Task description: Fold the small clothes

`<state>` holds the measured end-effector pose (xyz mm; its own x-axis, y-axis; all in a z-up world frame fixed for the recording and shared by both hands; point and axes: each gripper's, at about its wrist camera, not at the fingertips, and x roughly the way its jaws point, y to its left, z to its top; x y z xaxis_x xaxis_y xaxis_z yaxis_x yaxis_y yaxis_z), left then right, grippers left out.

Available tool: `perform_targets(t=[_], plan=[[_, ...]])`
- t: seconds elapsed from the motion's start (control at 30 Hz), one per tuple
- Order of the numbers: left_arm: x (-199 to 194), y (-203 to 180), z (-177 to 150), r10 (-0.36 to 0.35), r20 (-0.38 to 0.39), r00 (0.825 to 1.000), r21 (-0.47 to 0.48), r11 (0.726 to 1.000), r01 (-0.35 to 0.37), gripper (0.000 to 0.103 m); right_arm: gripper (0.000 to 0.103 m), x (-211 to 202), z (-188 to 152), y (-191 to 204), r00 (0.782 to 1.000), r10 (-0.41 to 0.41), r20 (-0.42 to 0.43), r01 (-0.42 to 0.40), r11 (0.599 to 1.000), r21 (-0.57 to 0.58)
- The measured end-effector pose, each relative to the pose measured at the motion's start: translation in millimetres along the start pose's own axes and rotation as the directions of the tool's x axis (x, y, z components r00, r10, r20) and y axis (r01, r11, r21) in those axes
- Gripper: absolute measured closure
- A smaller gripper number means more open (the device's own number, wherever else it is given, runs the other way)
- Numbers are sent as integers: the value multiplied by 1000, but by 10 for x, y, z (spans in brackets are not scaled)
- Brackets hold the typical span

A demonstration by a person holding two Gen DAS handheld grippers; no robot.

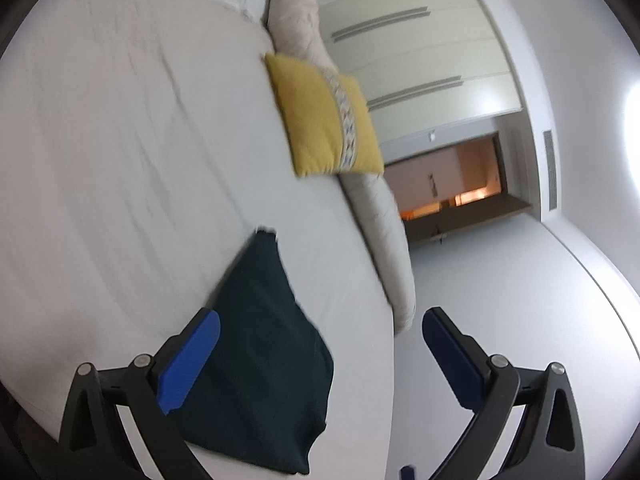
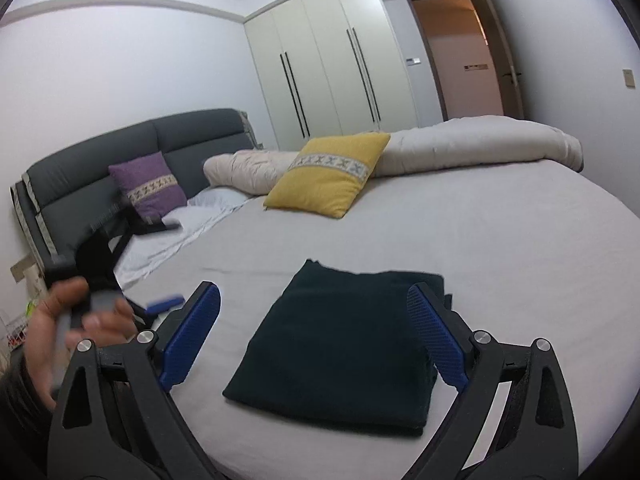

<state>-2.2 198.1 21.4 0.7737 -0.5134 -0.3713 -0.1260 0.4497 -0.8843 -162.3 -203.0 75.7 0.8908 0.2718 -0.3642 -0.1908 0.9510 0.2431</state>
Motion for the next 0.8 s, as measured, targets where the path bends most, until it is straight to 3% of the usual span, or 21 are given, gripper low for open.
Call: perform_targets(t=[0.07,0.1,0.13,0.2,0.23,0.27,0.3,0.33,0.37,0.47,0.5,0.53,0.57,0.63,0.7,0.73,0.8], plan=[[-191,-146,33,87,79,993,72,993,-92,0,8,8,-47,48,1000,-6,-4,6,1000,-10],[-320,-273,29,159,159,974,126,976,-180,0,8,7,-58,62,1000,-7,-6,7,1000,-11],[-449,-423,6,230,259,938,184,942,-282,0,8,5,-65,72,1000,-10,-7,10,1000,-12],[-713,-778,-116,325,500,803,278,818,-504,0,8,2,-73,79,1000,-19,-4,19,1000,-15],[-794,-996,-223,335,623,706,319,716,-621,0,8,-17,-78,85,1000,-30,-1,30,999,-16],[-793,-1110,-285,336,675,657,343,646,-682,0,8,-20,-79,81,999,-36,0,36,999,-15],[-713,-1250,-369,348,722,598,383,519,-764,0,8,-14,-77,71,999,-44,-2,44,999,-10],[-637,-1291,-415,362,728,583,406,457,-791,0,8,-3,-71,57,998,-58,-7,58,998,-4],[-599,-1293,-447,373,721,585,423,432,-797,0,8,17,-59,51,997,-73,-10,73,997,-3],[-360,-1150,-612,437,609,662,531,396,-750,0,8,36,-34,31,990,-138,-19,138,990,-18],[-228,-1072,-714,461,567,682,579,366,-729,0,8,49,-18,25,986,-166,-24,165,986,-26],[-166,-1029,-810,477,556,681,601,336,-726,0,8,63,-12,15,980,-194,-34,193,980,-39],[-36,-975,-942,499,543,675,631,287,-721,0,8,82,-6,5,975,-217,-41,215,975,-51],[93,-884,-1280,505,521,689,689,228,-688,0,8,124,-20,-25,957,-284,-67,278,957,-85],[210,-818,-1454,487,484,727,730,234,-642,0,8,214,-57,-84,932,-343,-114,332,937,-107],[184,-776,-1613,451,463,763,757,247,-605,0,8,247,-78,-113,925,-356,-133,344,933,-104],[236,-745,-1796,413,472,779,779,217,-588,0,8,317,-133,-195,917,-361,-169,353,932,-80]])
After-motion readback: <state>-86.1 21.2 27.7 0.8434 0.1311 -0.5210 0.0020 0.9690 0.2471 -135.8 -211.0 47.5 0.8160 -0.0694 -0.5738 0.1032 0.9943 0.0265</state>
